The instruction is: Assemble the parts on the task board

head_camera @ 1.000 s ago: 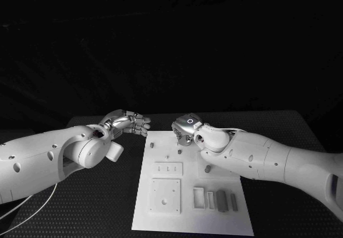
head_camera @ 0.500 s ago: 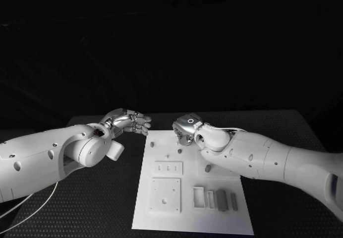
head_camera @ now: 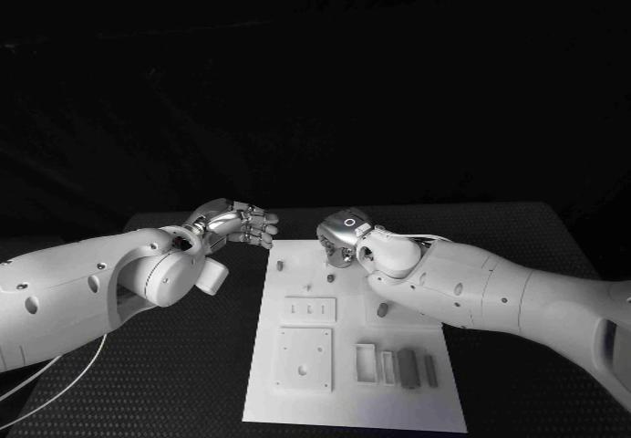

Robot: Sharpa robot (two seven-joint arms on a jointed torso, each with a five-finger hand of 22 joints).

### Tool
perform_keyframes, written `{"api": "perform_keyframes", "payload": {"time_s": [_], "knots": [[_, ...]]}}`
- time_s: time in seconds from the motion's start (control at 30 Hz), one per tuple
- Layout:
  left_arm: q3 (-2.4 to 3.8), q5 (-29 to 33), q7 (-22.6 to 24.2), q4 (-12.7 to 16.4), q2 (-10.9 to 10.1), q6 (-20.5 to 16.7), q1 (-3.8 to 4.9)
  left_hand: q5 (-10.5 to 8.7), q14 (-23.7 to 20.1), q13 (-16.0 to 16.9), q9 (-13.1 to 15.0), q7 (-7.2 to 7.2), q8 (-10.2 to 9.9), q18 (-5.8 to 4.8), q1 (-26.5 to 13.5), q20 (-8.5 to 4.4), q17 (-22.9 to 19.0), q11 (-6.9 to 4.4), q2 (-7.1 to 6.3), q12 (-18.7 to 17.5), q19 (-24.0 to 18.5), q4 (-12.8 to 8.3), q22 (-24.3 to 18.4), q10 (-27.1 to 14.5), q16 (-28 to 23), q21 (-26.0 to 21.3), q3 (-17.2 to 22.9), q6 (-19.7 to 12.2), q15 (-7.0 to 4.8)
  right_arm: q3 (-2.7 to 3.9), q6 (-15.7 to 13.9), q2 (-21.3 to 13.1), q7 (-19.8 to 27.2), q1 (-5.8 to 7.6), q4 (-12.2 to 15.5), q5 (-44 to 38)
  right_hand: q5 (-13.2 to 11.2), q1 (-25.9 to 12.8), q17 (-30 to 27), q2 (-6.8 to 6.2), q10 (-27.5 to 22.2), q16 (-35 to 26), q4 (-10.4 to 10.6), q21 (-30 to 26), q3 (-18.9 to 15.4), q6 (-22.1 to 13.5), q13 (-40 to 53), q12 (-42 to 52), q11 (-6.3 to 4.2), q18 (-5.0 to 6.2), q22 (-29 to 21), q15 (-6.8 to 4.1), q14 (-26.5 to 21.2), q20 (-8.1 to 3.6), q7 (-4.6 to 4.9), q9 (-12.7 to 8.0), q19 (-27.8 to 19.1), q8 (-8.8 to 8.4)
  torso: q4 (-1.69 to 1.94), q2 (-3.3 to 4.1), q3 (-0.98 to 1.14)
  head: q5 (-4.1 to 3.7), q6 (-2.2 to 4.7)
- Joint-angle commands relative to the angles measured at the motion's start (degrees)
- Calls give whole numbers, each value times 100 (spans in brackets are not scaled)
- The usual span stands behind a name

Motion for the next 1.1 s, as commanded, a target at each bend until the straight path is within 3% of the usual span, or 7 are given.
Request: {"api": "perform_keyframes", "payload": {"time_s": [0.03, 0.23, 1.1], "knots": [[6, -23, 33, 9, 14, 55, 13, 25, -4, 8, 7, 26, -34, 85, -40, 5, 6, 24, -21, -27, -50, 27, 8, 6, -40, -19, 1, -6, 34, -4, -72, -1, -41, -7, 5, -57, 40, -4, -7, 38, 186, 11, 49, 19, 86, 33, 569, 4, -106, 488, 120, -39, -26, -39, 7, 5, -18, -3, 6, 8, -1, -3, 1], [6, -23, 34, -2, 24, 58, 13, 25, -4, 10, 8, 26, -35, 85, -39, 5, 9, 24, -20, -31, -50, 27, 9, 7, -43, -20, 1, -6, 34, -4, -101, -21, -85, -7, 5, -94, 38, 3, -7, 40, 199, 19, 43, 27, 90, 47, 586, 6, -111, 488, 122, -43, -21, -41, 2, 15, -13, -1, -9, 8, -7, 1, 3], [6, -23, 30, -2, 37, 57, 19, 25, -2, 19, 11, 25, -41, 85, -34, 6, 23, 25, -23, -45, -51, 27, 14, 10, -57, -25, 0, -4, 34, -3, -57, 20, -74, -5, -61, -104, 38, 4, -10, 37, 201, 25, 43, 36, 94, 52, 607, 0, -113, 488, 123, -46, -19, -41, 0, 25, -10, -7, -5, 8, -2, 0, -17]]}}
